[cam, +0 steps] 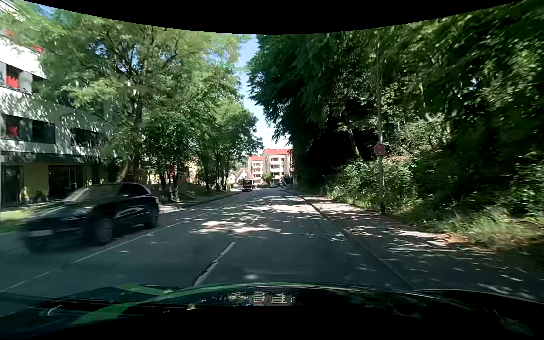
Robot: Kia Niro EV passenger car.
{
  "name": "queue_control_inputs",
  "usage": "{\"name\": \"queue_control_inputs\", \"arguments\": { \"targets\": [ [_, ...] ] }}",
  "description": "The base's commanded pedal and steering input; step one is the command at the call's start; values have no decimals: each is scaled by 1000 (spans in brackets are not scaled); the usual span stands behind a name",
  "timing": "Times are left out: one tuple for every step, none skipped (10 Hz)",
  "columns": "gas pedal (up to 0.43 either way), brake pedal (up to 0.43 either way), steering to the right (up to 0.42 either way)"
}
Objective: Follow the waypoints while adhering to traffic rules and regulations
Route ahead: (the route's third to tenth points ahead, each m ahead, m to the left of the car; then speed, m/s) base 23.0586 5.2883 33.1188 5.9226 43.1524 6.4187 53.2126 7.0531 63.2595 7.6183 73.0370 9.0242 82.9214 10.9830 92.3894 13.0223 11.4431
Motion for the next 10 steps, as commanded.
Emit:
{"name": "queue_control_inputs", "arguments": {
  "targets": [
    [39, 0, -1],
    [39, 0, -1],
    [39, 0, -2],
    [39, 0, -2],
    [39, 0, -2],
    [39, 0, -2],
    [39, 0, -2],
    [39, 0, -3],
    [39, 0, -4],
    [39, 0, -4]
  ]
}}
